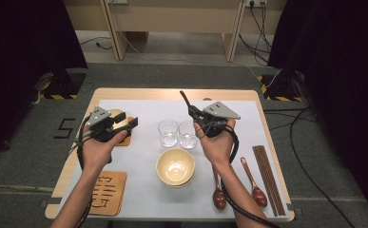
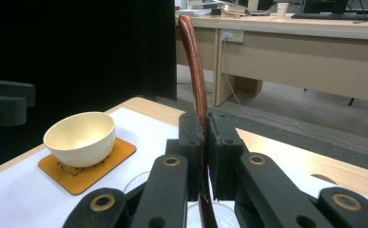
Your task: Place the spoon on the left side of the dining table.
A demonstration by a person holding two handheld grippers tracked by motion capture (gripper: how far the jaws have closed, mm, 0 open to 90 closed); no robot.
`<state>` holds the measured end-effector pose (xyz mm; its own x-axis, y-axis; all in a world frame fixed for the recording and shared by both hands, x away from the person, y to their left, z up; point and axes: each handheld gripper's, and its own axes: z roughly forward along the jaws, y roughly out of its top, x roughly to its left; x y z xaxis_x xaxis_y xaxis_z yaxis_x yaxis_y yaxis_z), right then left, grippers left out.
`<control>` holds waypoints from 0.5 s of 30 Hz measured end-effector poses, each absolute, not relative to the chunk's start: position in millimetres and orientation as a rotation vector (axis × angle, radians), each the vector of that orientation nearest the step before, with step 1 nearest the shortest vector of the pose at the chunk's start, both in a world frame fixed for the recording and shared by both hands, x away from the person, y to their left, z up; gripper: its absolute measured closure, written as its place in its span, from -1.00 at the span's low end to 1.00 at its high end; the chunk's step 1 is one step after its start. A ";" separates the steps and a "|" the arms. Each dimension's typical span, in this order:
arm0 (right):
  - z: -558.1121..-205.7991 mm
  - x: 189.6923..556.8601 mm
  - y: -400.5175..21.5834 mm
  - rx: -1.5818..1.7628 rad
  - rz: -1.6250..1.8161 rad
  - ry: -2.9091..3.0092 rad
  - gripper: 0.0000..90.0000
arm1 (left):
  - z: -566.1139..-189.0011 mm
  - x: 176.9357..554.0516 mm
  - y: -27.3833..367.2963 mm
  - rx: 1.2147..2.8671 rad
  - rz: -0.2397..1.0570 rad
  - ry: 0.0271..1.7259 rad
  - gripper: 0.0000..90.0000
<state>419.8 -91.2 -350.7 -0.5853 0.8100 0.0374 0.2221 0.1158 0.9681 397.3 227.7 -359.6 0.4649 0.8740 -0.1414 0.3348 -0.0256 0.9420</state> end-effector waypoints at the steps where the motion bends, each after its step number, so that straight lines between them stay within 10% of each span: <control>1: -350.8 419.7 -90.9 1.002 1.495 1.886 0.90 | -357.4 399.3 225.2 1.603 0.604 1.068 -0.03; 15: -353.2 420.0 -88.9 0.994 1.496 1.892 0.90 | -332.5 419.1 181.3 1.624 0.525 0.950 -0.03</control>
